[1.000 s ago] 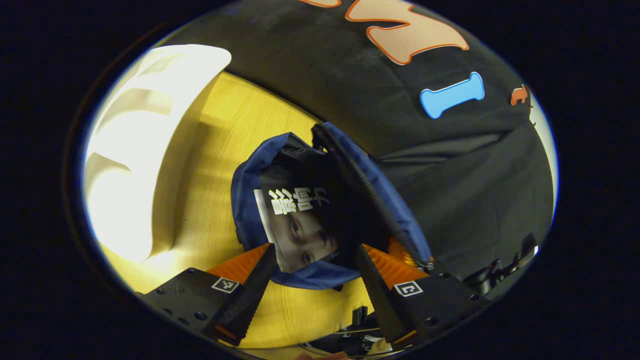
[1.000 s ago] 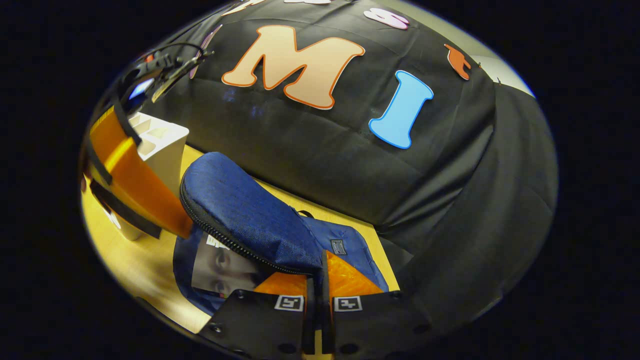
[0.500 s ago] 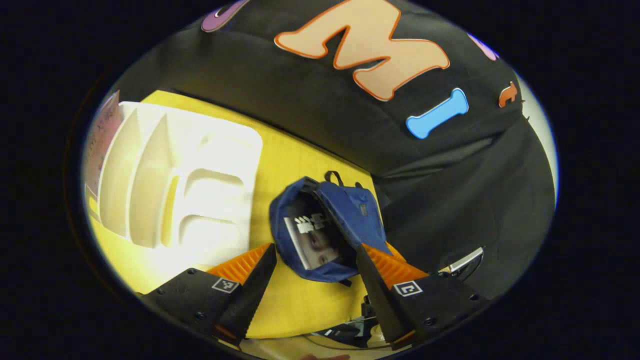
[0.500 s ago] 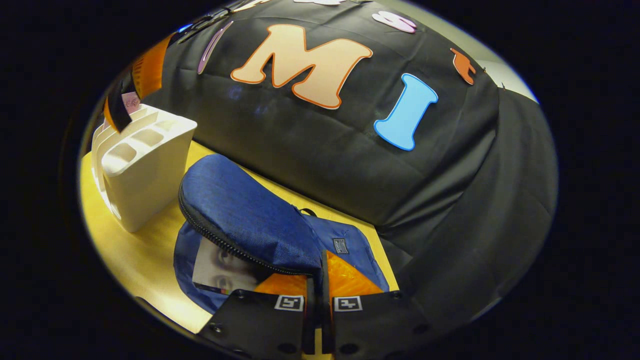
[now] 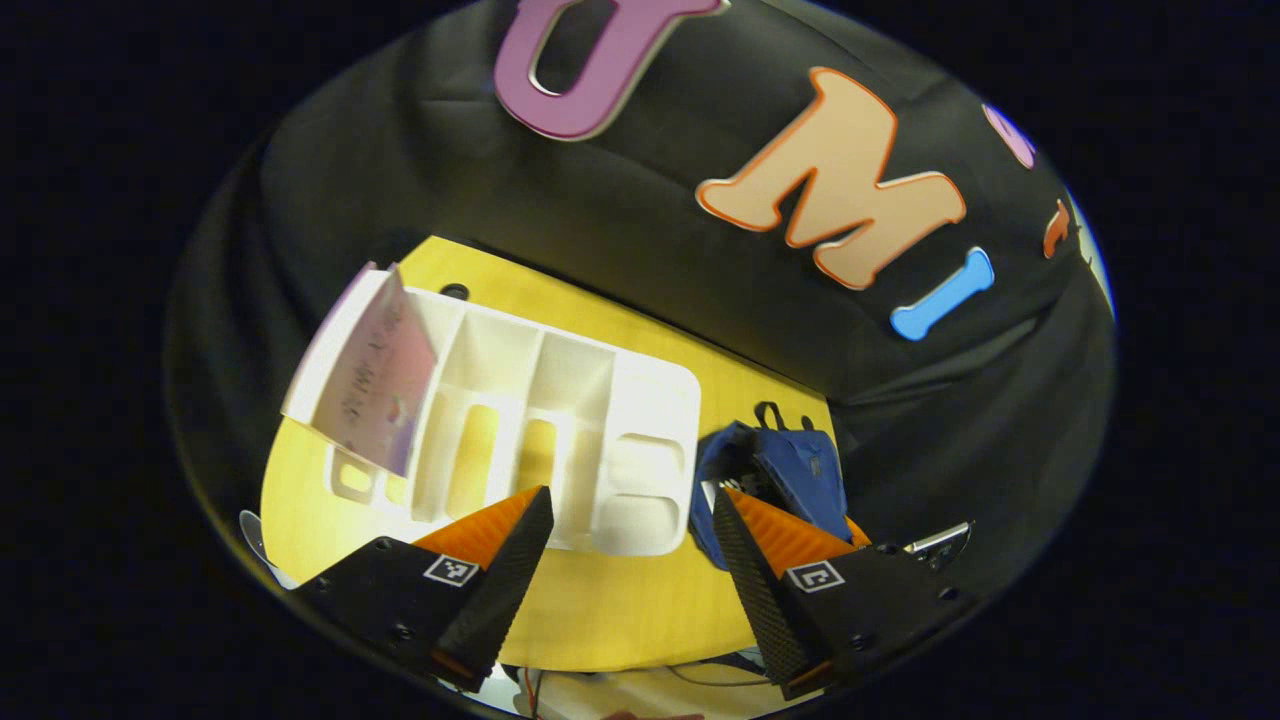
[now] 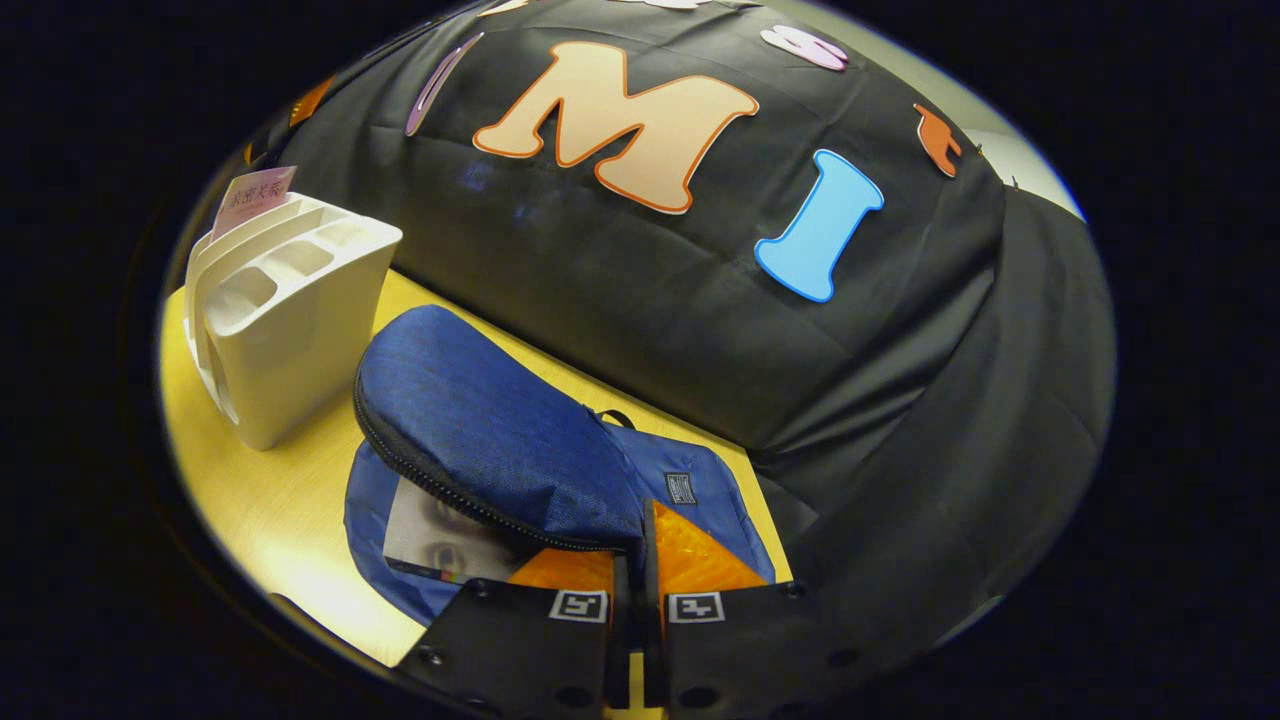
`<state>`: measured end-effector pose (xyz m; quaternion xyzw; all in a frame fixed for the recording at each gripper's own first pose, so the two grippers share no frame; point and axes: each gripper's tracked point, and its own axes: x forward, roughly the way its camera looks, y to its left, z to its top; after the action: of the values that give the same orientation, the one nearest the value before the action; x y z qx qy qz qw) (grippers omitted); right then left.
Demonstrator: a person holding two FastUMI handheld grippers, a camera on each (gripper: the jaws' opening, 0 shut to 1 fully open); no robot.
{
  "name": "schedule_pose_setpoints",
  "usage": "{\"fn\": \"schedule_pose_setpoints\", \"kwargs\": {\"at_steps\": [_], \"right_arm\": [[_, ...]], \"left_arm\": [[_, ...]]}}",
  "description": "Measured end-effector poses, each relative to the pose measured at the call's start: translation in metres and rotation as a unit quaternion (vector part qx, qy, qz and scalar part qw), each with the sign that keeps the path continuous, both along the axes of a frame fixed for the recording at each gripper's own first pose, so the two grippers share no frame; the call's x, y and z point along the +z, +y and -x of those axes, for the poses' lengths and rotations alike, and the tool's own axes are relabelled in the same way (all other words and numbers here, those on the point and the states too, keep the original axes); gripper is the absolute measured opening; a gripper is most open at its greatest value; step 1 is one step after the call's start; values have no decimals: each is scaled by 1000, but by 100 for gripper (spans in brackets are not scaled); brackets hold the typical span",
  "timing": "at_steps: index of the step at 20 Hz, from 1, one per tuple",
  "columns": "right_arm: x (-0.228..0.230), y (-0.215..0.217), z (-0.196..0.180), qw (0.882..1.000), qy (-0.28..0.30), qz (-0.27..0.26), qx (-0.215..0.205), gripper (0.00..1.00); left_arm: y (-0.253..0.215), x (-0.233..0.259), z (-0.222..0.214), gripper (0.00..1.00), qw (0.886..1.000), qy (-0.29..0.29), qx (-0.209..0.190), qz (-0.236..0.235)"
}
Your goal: Open the schoolbag, grab two books from the bookshelf and put them into the schoolbag.
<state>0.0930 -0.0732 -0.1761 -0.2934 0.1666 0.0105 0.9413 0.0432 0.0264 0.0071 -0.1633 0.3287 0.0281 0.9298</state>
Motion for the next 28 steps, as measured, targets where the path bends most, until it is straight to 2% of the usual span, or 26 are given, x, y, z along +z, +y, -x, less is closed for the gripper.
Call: {"fn": "schedule_pose_setpoints", "kwargs": {"at_steps": [4,6,11,15,18,19,20,21,22,24,26,27,28], "right_arm": [[-2,1,1,1000,0,1,-13,10],[-4,2,1,1000,3,3,-16,8],[-10,6,2,1000,12,9,-28,8],[-17,11,2,999,22,14,-35,8],[-25,15,-2,999,29,17,-41,8],[-26,16,-4,999,29,20,-42,8],[-26,18,-5,998,30,22,-42,8],[-27,19,-4,998,30,24,-43,8],[-27,19,-3,998,31,25,-44,7],[-27,18,-3,998,31,24,-48,8],[-27,17,-3,998,30,21,-52,7],[-26,17,-4,998,30,20,-54,8],[-26,17,-5,998,30,20,-54,7]], "left_arm": [[71,24,5,95,999,0,50,-19],[111,27,8,96,996,5,74,-43],[167,5,10,96,992,44,95,-74],[186,-26,-1,95,992,71,95,-46],[191,-47,-11,91,990,97,94,-30],[191,-49,-10,94,990,104,92,-27],[191,-52,-16,89,990,110,88,-30],[192,-57,-25,92,989,116,82,-39],[192,-62,-32,84,988,123,74,-51],[190,-66,-44,83,986,136,55,-76],[192,-70,-47,72,983,153,40,-97],[192,-73,-50,75,981,162,35,-105],[190,-77,-55,66,979,168,29,-110]]}}
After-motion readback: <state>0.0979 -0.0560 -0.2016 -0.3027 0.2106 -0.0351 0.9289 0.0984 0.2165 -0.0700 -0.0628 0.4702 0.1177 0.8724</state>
